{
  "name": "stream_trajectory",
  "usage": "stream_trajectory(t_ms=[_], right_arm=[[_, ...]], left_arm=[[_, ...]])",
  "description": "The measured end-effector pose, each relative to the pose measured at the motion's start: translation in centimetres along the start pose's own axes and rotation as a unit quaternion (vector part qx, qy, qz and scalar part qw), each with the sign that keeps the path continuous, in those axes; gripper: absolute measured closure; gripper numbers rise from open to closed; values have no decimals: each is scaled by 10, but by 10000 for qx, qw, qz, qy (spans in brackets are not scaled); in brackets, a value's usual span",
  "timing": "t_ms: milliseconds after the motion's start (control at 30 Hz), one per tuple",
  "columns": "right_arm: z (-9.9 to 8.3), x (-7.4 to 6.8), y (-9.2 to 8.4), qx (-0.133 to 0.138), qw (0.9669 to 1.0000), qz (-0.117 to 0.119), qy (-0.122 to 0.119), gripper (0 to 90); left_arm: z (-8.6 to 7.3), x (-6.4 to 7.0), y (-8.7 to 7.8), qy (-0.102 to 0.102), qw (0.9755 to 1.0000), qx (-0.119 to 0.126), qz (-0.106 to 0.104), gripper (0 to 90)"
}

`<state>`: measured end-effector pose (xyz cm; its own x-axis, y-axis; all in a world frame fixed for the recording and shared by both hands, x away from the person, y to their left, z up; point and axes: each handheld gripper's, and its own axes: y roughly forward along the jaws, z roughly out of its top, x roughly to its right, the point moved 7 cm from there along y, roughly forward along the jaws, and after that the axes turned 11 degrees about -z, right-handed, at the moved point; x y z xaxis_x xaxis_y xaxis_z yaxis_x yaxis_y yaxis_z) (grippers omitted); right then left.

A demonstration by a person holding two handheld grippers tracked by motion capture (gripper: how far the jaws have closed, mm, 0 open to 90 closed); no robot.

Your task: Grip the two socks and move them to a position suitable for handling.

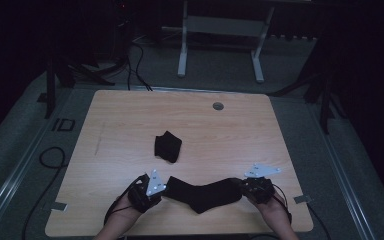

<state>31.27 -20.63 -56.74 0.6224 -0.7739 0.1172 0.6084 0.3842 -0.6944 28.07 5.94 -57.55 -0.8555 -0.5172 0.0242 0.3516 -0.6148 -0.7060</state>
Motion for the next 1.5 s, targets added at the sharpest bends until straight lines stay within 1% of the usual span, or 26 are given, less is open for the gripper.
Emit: stream_trajectory(t_ms=[100, 167, 200, 233, 267, 333, 367, 400, 433, 500, 567, 733, 867, 933, 1033, 1133, 1233, 1300, 1400, 1433, 1467, 1500], right_arm=[[-5, -1, 10, -121, 9999, 22, -27, 896], [-9, 0, 17, -200, 9998, 0, -63, 896], [-11, 0, 19, -248, 9996, -18, -105, 896], [-13, 1, 21, -286, 9995, -32, -141, 895], [-14, 2, 23, -313, 9994, -57, -154, 895], [-18, 5, 27, -372, 9991, -101, -193, 894], [-20, 6, 29, -425, 9988, -130, -194, 893], [-22, 7, 30, -449, 9987, -142, -191, 892], [-25, 8, 31, -480, 9986, -132, -175, 888], [-27, 8, 30, -452, 9989, -60, -104, 888], [-28, 8, 29, -462, 9989, -59, -111, 888], [-35, 0, 21, -432, 9990, 104, -58, 887], [-43, -8, 13, -416, 9990, 136, -100, 884], [-45, -8, 10, -410, 9990, 139, -110, 874], [-47, -5, 9, -420, 9990, 167, -9, 874], [-47, -1, 9, -430, 9990, 101, -30, 882], [-48, 5, 9, -445, 9990, 50, 54, 887], [-49, 8, 8, -447, 9989, 59, 111, 887], [-50, 8, 7, -478, 9988, 74, 100, 884], [-49, 7, 7, -486, 9987, 92, 107, 883], [-48, 6, 6, -477, 9988, 102, 101, 881], [-45, 6, 4, -440, 9989, 118, 73, 876]], left_arm=[[2, 0, 13, 38, 9999, -52, -85, 899], [1, 1, 22, 66, 9997, -171, -155, 899], [-1, 1, 26, 72, 9996, -212, -168, 899], [-1, 1, 26, 72, 9996, -212, -168, 899], [-5, 0, 31, 66, 9991, -348, -219, 898], [-11, -1, 35, 57, 9987, -480, -190, 898], [-14, -1, 35, 64, 9986, -483, -191, 898], [-16, 0, 34, 30, 9988, -446, -206, 898], [-18, 0, 32, -8, 9986, -460, -242, 899], [-22, 3, 28, -12, 9987, -452, -255, 899], [-25, 7, 26, -20, 9985, -449, -300, 898], [-32, 16, 20, -24, 9984, -412, -393, 897], [-35, 19, 17, -131, 9979, -347, -533, 897], [-35, 20, 17, -125, 9980, -329, -521, 896], [-33, 21, 19, -109, 9978, -322, -571, 896], [-30, 21, 23, -130, 9976, -289, -609, 896], [-27, 20, 26, -121, 9976, -272, -624, 896], [-24, 21, 29, -56, 9979, -289, -582, 896], [-23, 21, 29, -35, 9979, -301, -580, 894], [-23, 21, 28, -27, 9980, -298, -562, 878], [-23, 21, 26, -49, 9979, -302, -576, 844], [-22, 21, 24, -33, 9978, -300, -583, 790]])
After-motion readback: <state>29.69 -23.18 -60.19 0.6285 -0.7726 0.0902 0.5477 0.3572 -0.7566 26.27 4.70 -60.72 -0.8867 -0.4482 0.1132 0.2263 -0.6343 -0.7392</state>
